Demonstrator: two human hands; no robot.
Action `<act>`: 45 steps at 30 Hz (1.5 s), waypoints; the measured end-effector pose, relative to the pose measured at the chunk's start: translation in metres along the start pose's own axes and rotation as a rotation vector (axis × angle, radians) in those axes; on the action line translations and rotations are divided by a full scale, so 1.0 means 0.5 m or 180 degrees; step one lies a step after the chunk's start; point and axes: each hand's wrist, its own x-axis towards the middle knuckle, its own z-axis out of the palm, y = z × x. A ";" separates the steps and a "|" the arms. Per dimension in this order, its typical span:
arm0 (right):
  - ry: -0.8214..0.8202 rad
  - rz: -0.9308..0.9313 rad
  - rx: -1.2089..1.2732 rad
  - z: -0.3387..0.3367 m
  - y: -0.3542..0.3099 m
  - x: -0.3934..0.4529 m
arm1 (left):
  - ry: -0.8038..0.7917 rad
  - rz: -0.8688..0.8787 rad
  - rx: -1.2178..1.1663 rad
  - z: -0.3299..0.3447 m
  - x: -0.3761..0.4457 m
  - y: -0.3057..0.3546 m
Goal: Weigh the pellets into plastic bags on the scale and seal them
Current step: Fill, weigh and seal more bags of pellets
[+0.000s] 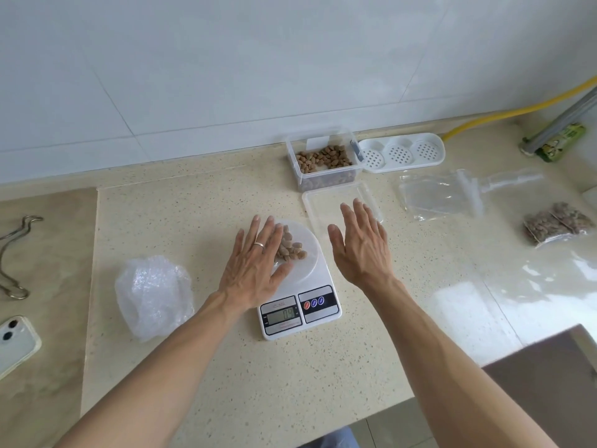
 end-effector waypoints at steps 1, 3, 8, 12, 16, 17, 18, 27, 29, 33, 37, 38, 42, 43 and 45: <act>0.0052 0.0101 0.0022 -0.002 0.012 0.000 | 0.0029 0.0038 -0.0035 -0.003 0.012 0.005; 0.0163 0.0313 0.0018 -0.006 0.038 -0.004 | 0.0082 0.0117 -0.0145 -0.007 0.041 0.019; 0.0267 0.1137 0.0523 -0.008 0.109 -0.025 | 0.0061 0.0288 -0.0192 -0.020 0.124 0.075; -0.0122 0.1905 0.1406 0.004 0.135 -0.037 | -0.0256 0.0259 -0.0278 -0.014 0.182 0.117; -0.0604 0.2113 0.2763 0.024 0.127 -0.037 | -0.0527 0.0167 -0.0431 -0.012 0.219 0.137; -0.0663 0.2098 0.2945 0.025 0.120 -0.034 | -0.0576 0.0130 -0.0510 -0.014 0.225 0.138; -0.0670 0.2079 0.3036 0.026 0.111 -0.031 | -0.0634 0.0075 -0.0639 -0.019 0.231 0.138; -0.0308 0.1789 0.3540 -0.035 0.053 0.032 | 0.0286 -0.0356 -0.1876 -0.126 0.236 0.092; -0.0247 0.1616 0.3667 -0.064 0.034 0.043 | 0.0485 -0.0371 -0.2382 -0.163 0.226 0.084; -0.0193 0.1319 0.3925 -0.112 0.009 0.052 | 0.0538 -0.0181 -0.2992 -0.223 0.197 0.089; 0.0031 0.1029 0.3635 -0.152 -0.007 0.036 | 0.0703 -0.0068 -0.3254 -0.266 0.165 0.109; 0.0078 0.0984 0.3567 -0.163 -0.010 0.029 | 0.0738 -0.0055 -0.3301 -0.274 0.158 0.114; 0.0348 0.0866 0.3274 -0.195 -0.013 0.004 | 0.0852 0.0084 -0.3321 -0.298 0.136 0.132; 0.0437 0.0836 0.3179 -0.201 -0.013 -0.002 | 0.0901 0.0128 -0.3278 -0.301 0.132 0.136; 0.0468 0.0718 0.3092 -0.214 -0.018 -0.014 | 0.0978 0.0232 -0.3184 -0.305 0.127 0.144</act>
